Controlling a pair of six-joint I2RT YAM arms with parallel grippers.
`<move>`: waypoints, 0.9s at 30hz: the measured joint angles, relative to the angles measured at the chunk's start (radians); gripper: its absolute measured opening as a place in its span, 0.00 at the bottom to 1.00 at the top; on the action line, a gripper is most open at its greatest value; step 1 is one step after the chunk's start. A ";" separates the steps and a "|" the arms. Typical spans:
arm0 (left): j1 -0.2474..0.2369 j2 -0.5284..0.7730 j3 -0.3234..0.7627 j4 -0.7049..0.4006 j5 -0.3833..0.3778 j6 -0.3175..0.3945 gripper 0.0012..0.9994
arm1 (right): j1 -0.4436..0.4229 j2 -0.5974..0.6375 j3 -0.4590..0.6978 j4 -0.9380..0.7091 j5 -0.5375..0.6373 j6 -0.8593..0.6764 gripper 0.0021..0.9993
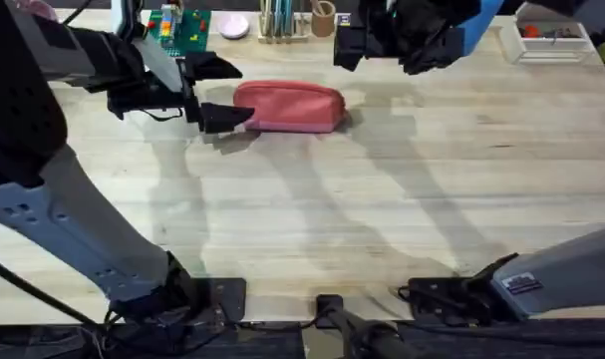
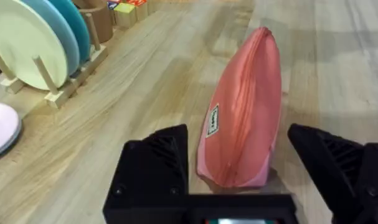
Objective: Unzip the bag, pick up the pens from the table one at a time and place them inside, then zip the bag closed.
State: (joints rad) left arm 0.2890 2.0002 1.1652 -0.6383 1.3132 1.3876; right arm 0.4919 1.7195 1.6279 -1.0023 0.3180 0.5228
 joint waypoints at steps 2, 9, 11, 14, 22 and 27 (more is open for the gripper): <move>0.002 0.000 0.002 -0.028 0.000 0.000 0.99 | 0.000 0.000 0.000 0.000 0.000 0.000 1.00; 0.042 -0.001 0.072 -0.255 -0.012 0.000 1.00 | 0.000 -0.034 0.000 -0.001 0.000 -0.036 1.00; 0.058 -0.011 0.110 -0.332 -0.040 -0.001 1.00 | 0.000 -0.066 0.000 -0.002 0.000 -0.051 1.00; 0.069 -0.047 0.162 -0.432 -0.101 -0.001 1.00 | 0.000 -0.114 0.000 -0.005 0.000 -0.061 1.00; 0.063 -0.222 0.284 -0.566 -0.313 -0.040 1.00 | 0.000 -0.167 0.000 -0.073 0.002 -0.091 1.00; 0.063 -0.313 0.317 -0.566 -0.422 -0.165 1.00 | 0.000 -0.192 0.000 -0.076 0.004 -0.112 1.00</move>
State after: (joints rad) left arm 0.3523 1.6873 1.4823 -1.2046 0.8915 1.2222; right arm 0.4916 1.5275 1.6283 -1.0786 0.3222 0.4105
